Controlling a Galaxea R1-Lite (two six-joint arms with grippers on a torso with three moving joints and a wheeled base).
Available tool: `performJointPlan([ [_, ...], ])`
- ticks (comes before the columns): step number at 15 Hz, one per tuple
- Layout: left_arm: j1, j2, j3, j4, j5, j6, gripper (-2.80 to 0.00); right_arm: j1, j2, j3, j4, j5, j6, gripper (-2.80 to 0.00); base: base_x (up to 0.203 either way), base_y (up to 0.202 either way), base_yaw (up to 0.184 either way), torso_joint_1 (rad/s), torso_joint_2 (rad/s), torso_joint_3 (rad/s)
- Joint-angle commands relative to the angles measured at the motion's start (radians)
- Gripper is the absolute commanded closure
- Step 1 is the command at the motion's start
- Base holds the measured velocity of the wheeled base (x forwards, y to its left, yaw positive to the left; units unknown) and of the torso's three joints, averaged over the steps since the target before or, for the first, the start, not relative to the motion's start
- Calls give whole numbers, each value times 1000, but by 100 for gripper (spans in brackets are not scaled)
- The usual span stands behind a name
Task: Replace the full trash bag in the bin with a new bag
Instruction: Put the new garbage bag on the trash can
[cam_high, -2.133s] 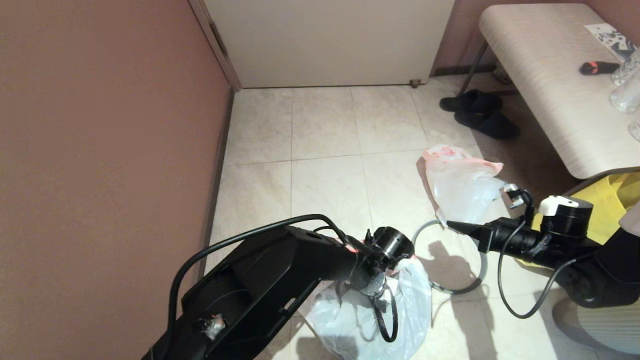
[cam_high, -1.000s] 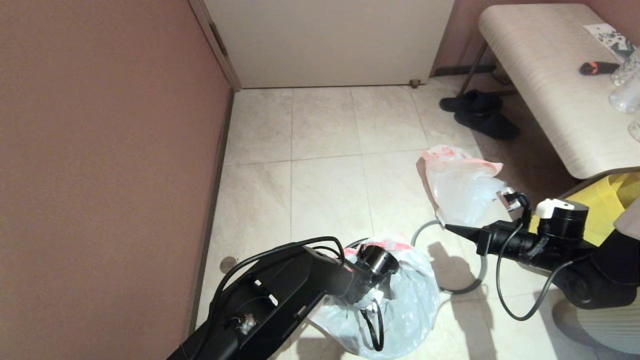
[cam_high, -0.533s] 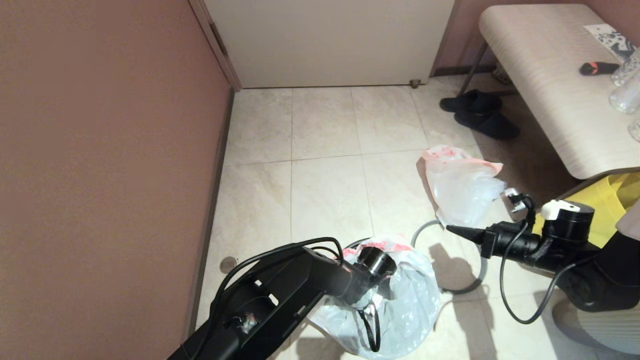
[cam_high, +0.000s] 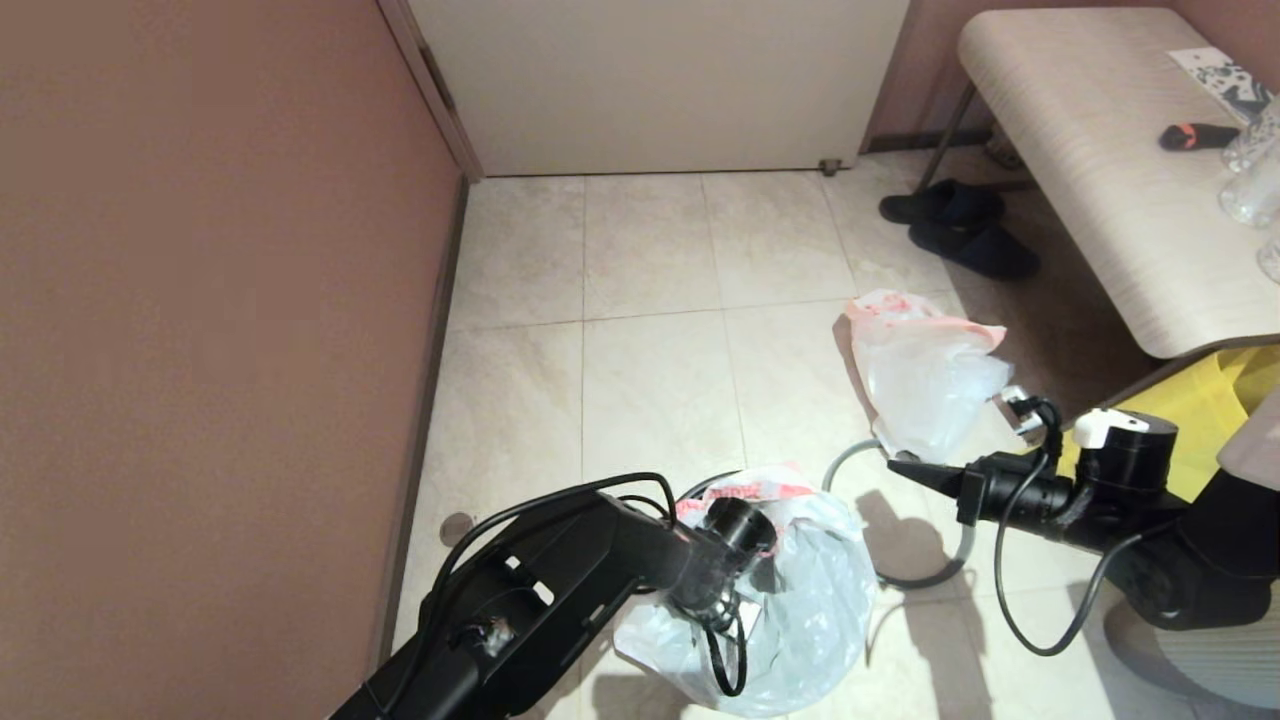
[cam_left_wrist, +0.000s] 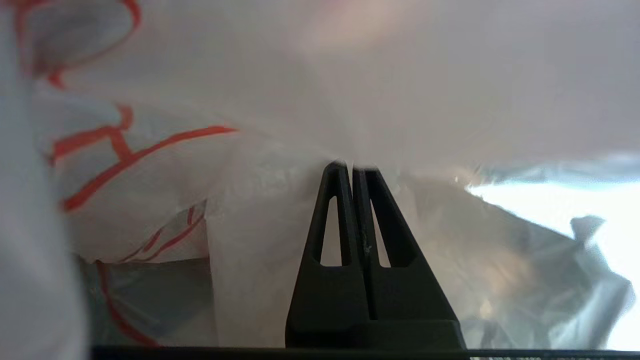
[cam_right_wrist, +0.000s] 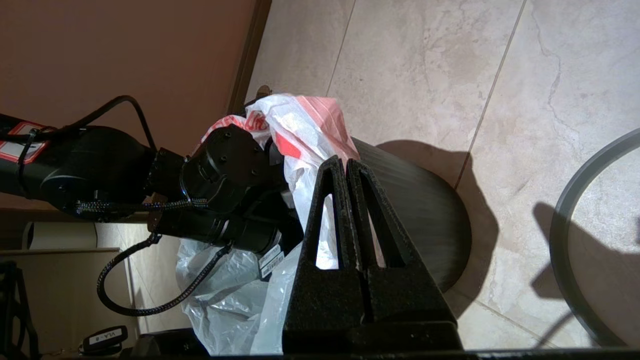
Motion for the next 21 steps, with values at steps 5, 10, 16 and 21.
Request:
performJointPlan([
  [5,20,-139,3,2,4,-19,0,1,-3,0,-7,5,2,0,0,0,0,0,0,0],
  [10,18,-324,78,46,64,-99,0,7,-18,8,-7,5,2,0,0,0,0,0,0,0],
  [16,-11,-466,237,41,89,-192,0,10,-22,8,-8,5,3,0,0,0,0,0,0,0],
  [21,9,-504,243,18,187,-196,0,11,-25,8,-9,5,3,0,0,0,0,0,0,0],
])
